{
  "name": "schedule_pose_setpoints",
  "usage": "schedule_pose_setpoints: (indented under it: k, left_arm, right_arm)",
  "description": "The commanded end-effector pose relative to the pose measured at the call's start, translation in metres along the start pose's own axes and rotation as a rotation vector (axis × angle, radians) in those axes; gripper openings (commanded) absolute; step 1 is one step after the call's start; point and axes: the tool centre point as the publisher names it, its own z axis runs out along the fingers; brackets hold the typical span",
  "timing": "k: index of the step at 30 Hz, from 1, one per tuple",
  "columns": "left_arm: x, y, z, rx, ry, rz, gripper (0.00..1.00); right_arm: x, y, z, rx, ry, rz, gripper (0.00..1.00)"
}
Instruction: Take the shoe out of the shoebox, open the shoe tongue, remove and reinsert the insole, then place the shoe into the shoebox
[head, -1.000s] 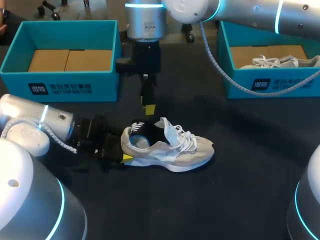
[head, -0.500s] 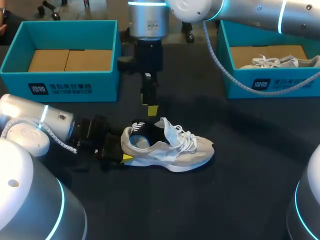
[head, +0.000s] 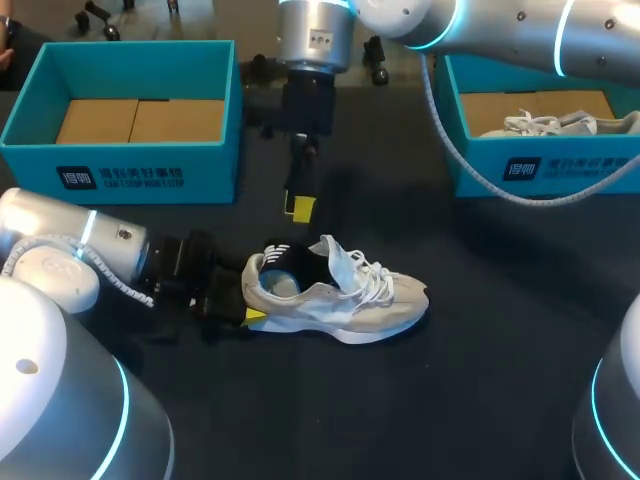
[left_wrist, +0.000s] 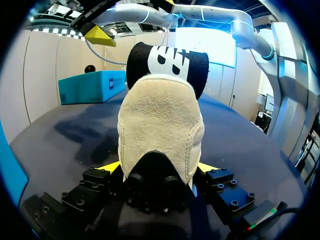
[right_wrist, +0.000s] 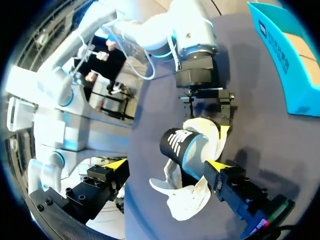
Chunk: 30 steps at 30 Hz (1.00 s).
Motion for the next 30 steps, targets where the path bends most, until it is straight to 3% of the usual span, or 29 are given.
schedule_pose_setpoints:
  k: [1, 11, 21, 30]
  left_arm:
    - [-0.001, 0.0, 0.001, -0.003, 0.002, -0.001, 0.0]
    - [-0.001, 0.0, 0.001, -0.003, 0.002, -0.001, 0.0]
    - [-0.001, 0.0, 0.001, -0.003, 0.002, -0.001, 0.0]
    - [-0.001, 0.0, 0.001, -0.003, 0.002, -0.001, 0.0]
  right_arm:
    - [-0.009, 0.001, 0.004, -0.029, 0.071, 0.016, 1.0]
    - [-0.016, -0.003, 0.018, -0.029, 0.102, 0.103, 1.0]
    - [-0.007, 0.011, 0.033, -0.034, 0.156, 0.142, 1.0]
    - [0.006, 0.011, 0.046, -0.042, 0.185, 0.162, 1.0]
